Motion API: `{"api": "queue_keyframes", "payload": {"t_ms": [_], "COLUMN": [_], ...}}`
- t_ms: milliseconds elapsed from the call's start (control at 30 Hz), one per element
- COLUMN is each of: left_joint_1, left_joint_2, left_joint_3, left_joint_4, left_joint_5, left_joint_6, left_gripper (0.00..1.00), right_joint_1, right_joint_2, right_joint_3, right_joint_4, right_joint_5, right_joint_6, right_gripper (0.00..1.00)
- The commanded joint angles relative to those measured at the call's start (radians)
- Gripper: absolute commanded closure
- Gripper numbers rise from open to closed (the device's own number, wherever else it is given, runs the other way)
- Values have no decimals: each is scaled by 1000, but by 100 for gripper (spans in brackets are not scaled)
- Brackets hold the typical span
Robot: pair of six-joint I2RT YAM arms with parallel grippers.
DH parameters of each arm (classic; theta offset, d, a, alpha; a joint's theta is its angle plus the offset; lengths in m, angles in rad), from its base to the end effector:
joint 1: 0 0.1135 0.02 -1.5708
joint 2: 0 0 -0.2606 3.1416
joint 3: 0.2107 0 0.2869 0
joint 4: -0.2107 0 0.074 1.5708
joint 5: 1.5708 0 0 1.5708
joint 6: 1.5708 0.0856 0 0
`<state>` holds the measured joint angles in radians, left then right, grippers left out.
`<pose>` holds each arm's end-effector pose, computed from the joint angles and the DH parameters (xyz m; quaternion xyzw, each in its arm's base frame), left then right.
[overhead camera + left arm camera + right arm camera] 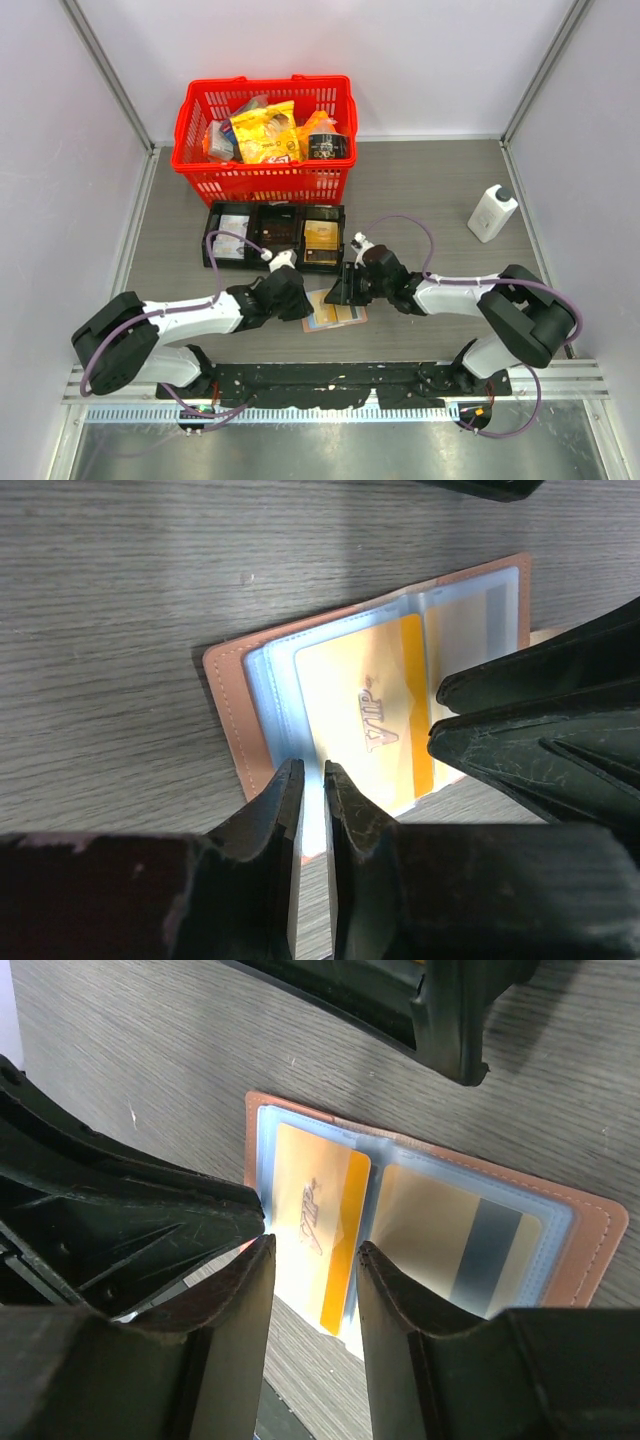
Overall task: Take the credit cards out of the card holder
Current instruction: Remove the credit card from the card holder.
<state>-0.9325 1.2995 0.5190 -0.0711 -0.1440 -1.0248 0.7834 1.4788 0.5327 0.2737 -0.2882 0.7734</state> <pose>0.1864 -0.2306 0.0904 -0.0684 0.9315 -0.2536 0.2518 0.2173 0.2508 0.0833 -0.0668 0.8911 0.3938 0.2152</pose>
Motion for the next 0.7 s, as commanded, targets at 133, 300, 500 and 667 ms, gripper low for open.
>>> {"api": "queue_keyframes", "payload": {"t_ms": [133,300,500,667], "left_joint_1": [4,3,4,4], "left_joint_2": [47,60,69,67], "left_joint_3": [-27,-30,-24,-25], "left_joint_4": [5,-1,-6,-12], "left_joint_5": [6,3,4,3], "left_joint_6": [-44,-50,-49,-51], "left_gripper": [84,85,85,86], "right_joint_1": [-10,-15,-27,-52], "right_joint_2": [34,46,69,72], "right_joint_3": [-37,-68,-106,-145], "right_joint_4": [94,142,255,335], "right_joint_5": [1,-28,-72,-115], "right_joint_6": [20,20,52,83], "right_gripper": [58,59,72,84]}}
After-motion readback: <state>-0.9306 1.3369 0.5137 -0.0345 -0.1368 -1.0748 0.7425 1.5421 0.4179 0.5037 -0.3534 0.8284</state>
